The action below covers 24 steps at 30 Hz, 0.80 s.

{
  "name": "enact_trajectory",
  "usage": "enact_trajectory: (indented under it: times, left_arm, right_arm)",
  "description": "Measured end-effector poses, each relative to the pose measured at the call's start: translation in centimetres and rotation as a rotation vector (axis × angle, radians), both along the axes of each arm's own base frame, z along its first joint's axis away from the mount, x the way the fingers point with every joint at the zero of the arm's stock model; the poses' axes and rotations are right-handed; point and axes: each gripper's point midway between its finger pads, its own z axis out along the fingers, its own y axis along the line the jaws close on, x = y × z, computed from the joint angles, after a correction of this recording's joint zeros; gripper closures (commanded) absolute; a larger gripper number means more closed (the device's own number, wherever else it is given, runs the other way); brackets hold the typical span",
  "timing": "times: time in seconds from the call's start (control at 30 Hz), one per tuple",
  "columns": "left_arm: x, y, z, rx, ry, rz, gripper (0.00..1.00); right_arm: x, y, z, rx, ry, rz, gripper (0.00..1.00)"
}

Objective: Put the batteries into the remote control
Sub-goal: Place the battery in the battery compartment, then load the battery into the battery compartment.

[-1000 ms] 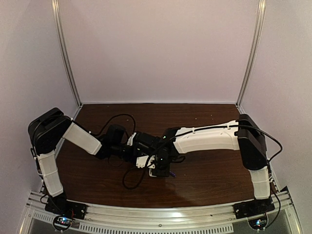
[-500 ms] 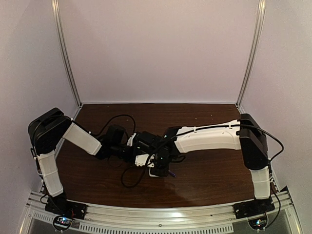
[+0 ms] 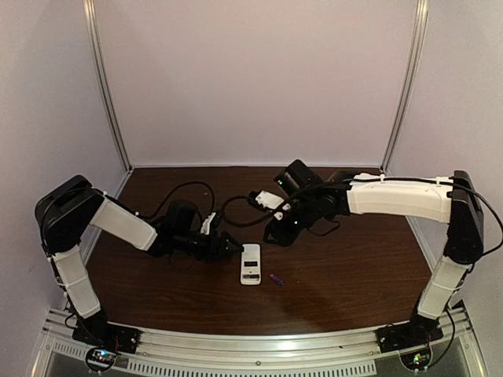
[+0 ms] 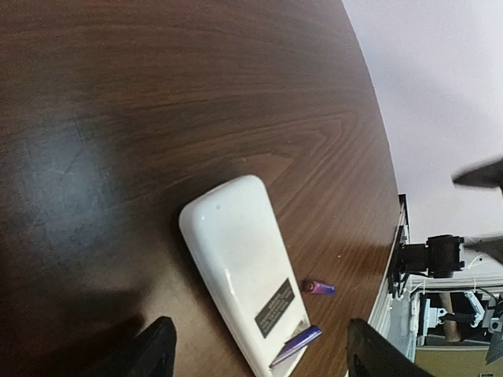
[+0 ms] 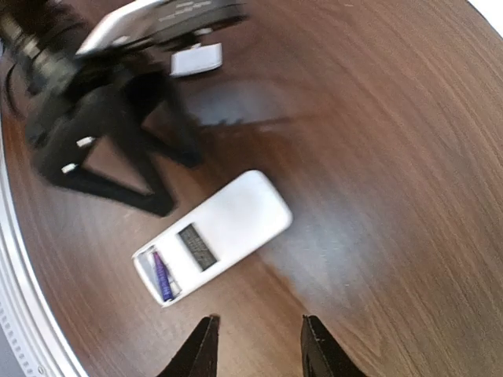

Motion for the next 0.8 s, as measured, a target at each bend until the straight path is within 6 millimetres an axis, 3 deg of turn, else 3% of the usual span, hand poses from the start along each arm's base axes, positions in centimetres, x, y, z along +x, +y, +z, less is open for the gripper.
enact_trajectory:
  times: [0.13, 0.23, 0.4, 0.6, 0.8]
  left_arm:
    - [-0.3, 0.4, 1.9, 0.0, -0.043, -0.007, 0.16]
    - [-0.9, 0.6, 2.7, 0.015, -0.056, -0.021, 0.19]
    - [-3.4, 0.7, 2.3, 0.06, -0.036, -0.058, 0.22]
    - [-5.6, 1.7, 0.7, 0.117, 0.017, -0.07, 0.27]
    - [-6.4, 1.3, 0.2, 0.177, 0.009, -0.084, 0.2]
  right_arm:
    - [5.2, -3.2, 0.2, 0.131, 0.075, -0.211, 0.58]
    - [7.4, -4.0, -0.4, 0.185, 0.122, -0.287, 0.57]
    - [8.4, -1.8, -2.3, 0.212, 0.2, -0.265, 0.55]
    - [10.2, 1.9, -3.0, 0.269, 0.235, -0.171, 0.55]
    - [10.7, 3.9, -5.2, 0.286, 0.279, -0.109, 0.52]
